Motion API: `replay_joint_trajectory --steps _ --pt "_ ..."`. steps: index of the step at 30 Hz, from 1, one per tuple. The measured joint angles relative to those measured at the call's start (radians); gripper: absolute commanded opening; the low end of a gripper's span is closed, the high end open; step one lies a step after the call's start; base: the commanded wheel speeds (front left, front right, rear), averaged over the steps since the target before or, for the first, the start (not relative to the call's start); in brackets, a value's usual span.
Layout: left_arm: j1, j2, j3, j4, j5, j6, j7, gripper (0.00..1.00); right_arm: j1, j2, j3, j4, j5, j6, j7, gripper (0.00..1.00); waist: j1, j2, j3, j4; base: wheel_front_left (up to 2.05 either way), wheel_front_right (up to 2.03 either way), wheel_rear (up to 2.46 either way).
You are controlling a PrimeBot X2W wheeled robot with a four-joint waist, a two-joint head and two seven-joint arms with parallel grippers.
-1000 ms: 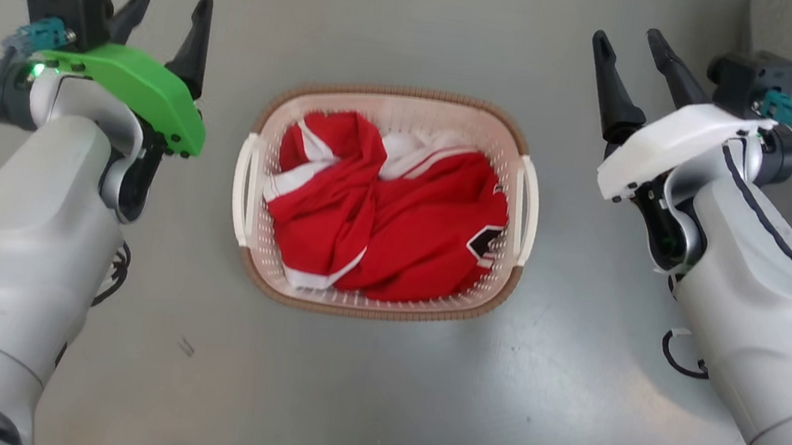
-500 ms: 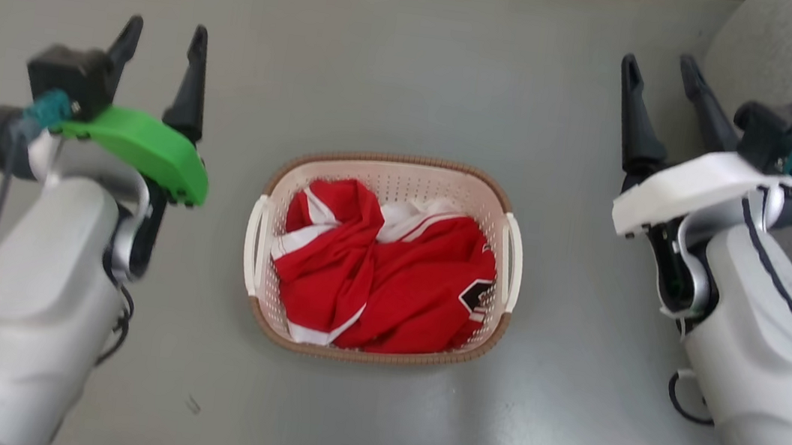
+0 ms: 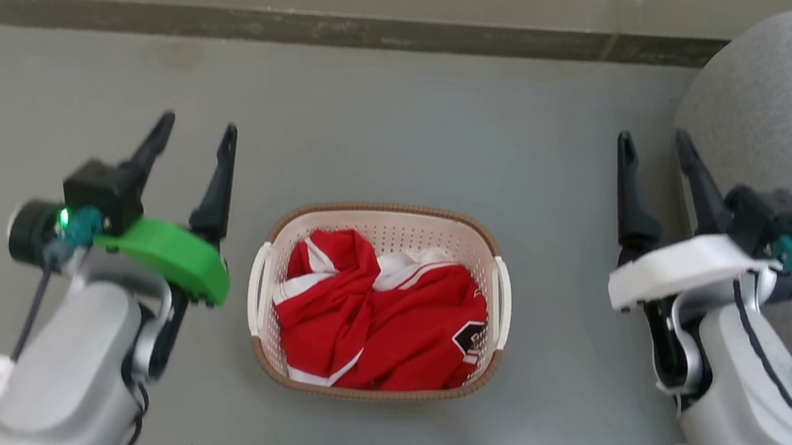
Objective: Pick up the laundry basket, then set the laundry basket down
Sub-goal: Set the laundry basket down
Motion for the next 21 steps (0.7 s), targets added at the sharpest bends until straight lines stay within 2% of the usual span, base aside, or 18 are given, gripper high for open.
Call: replay_joint_trajectory --steps 12,21 --pt "0.18 0.002 0.01 -0.119 0.039 0.016 0.0 1.0 0.152 -0.008 -0.028 -0.08 -0.035 -0.019 0.0 1.0 0.0 0.0 -0.068 0.001 0.0 0.0 0.0" --pt "0.282 0.012 0.028 -0.18 0.055 0.024 0.0 1.0 0.242 -0.009 -0.036 -0.117 -0.044 -0.02 0.0 1.0 0.0 0.0 -0.107 0.001 0.0 0.0 0.0"
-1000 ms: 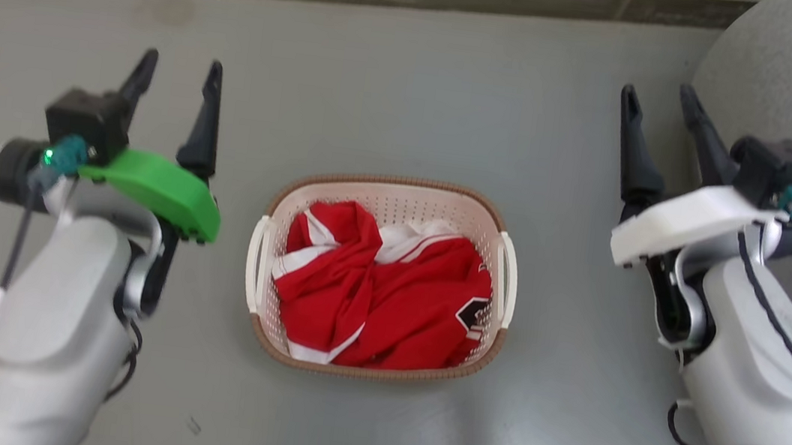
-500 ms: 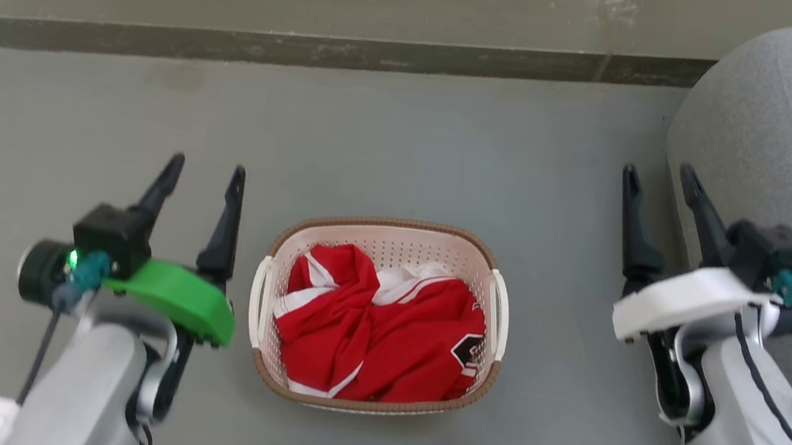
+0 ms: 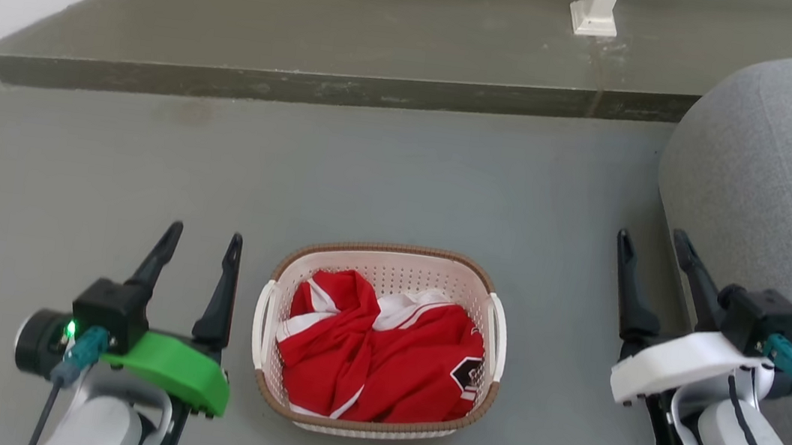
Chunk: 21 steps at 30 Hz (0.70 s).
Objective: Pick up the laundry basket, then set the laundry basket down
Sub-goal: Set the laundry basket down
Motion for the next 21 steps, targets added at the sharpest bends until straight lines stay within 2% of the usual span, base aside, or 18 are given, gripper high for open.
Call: replay_joint_trajectory --steps 13,21 --pt "0.137 -0.01 0.034 -0.02 0.005 0.005 0.0 1.0 0.093 -0.002 -0.006 -0.03 -0.008 -0.015 0.0 1.0 0.0001 0.0 -0.055 0.0 0.0 0.0 0.0" --pt "0.163 -0.012 0.066 -0.036 0.007 0.008 0.0 1.0 0.121 -0.007 -0.007 -0.045 -0.01 -0.016 0.0 1.0 0.0 0.0 -0.065 -0.002 0.0 0.0 0.0"
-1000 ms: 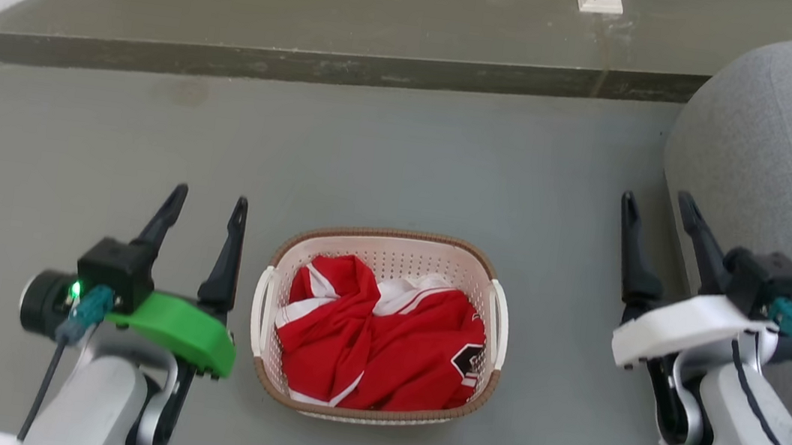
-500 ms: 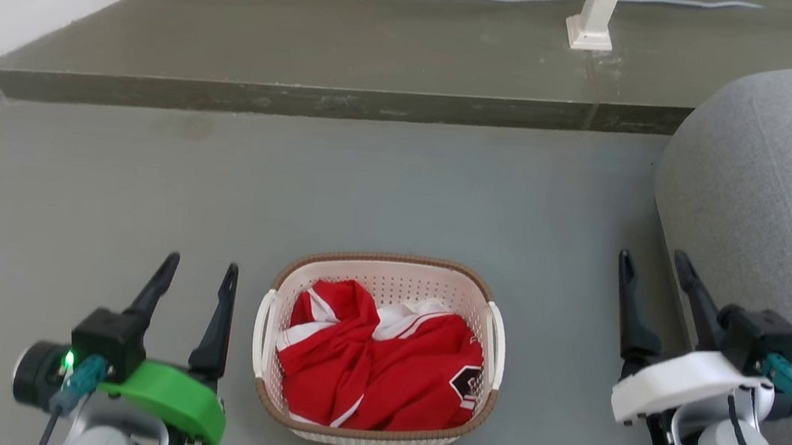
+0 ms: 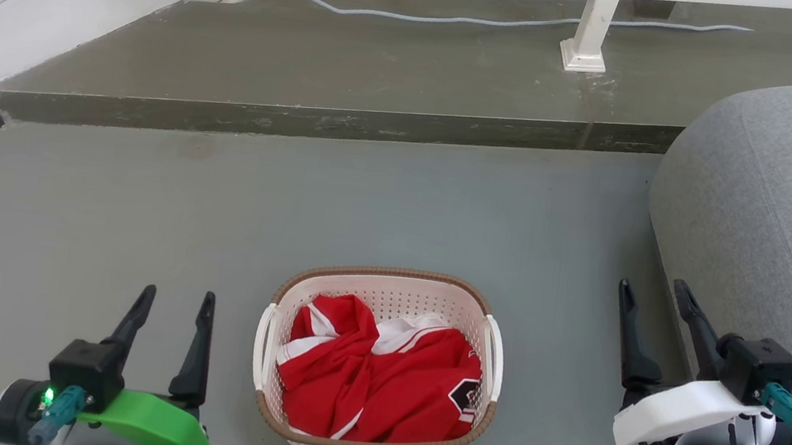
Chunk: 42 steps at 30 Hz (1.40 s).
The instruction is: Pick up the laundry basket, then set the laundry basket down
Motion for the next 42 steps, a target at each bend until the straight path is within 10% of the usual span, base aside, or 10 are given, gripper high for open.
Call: replay_joint_trajectory --steps 28,29,42 --pt "0.046 -0.038 0.072 -0.061 0.074 0.0 0.033 1.0 0.022 -0.009 -0.01 -0.051 -0.015 -0.009 0.0 1.0 0.0 0.0 0.019 -0.012 0.0 0.0 0.0" --pt "0.046 -0.039 0.073 -0.059 0.083 0.0 0.033 0.0 0.023 -0.009 -0.009 -0.05 -0.014 -0.009 0.0 0.0 0.0 0.0 0.02 -0.012 0.0 0.0 0.0" --pt "0.065 -0.062 0.062 -0.028 0.009 -0.017 0.032 0.0 0.062 0.02 -0.011 -0.022 0.065 0.01 0.002 0.0 0.0 0.0 0.015 -0.007 0.0 0.0 0.0"
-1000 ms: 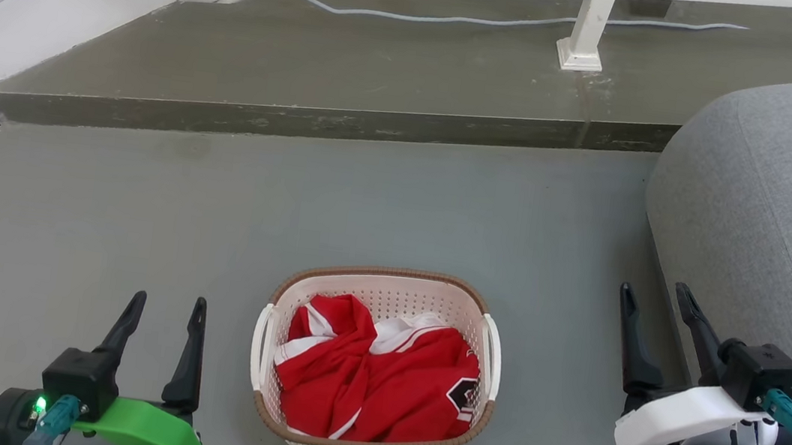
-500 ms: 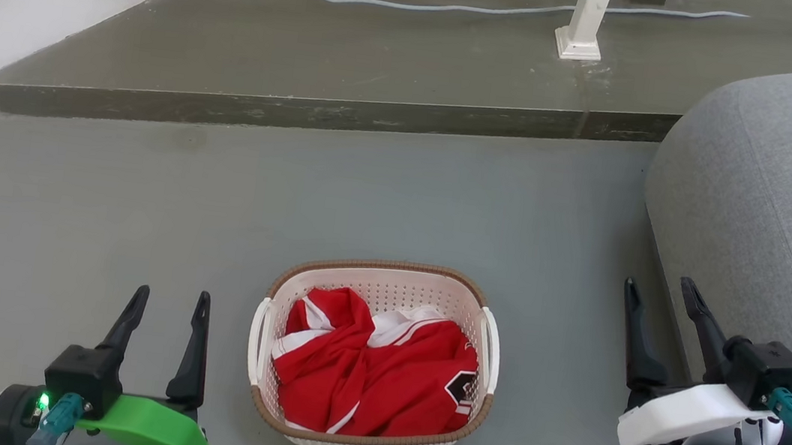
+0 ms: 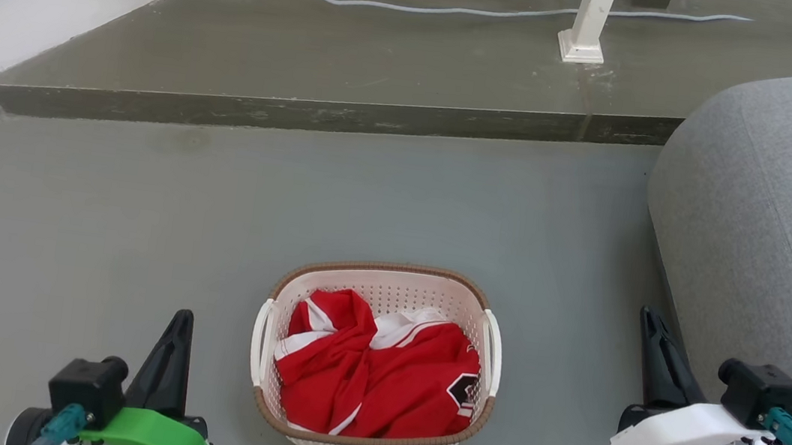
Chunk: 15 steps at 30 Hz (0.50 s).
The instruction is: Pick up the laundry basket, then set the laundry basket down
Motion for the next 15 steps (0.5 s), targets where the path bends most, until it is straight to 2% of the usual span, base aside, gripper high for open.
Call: replay_joint_trajectory --steps 15 --pt "0.002 -0.011 0.056 0.001 -0.223 -0.027 0.043 0.0 0.001 0.025 -0.06 -0.006 0.218 0.023 0.049 0.0 0.0 0.0 -0.011 0.011 0.0 0.0 0.0"
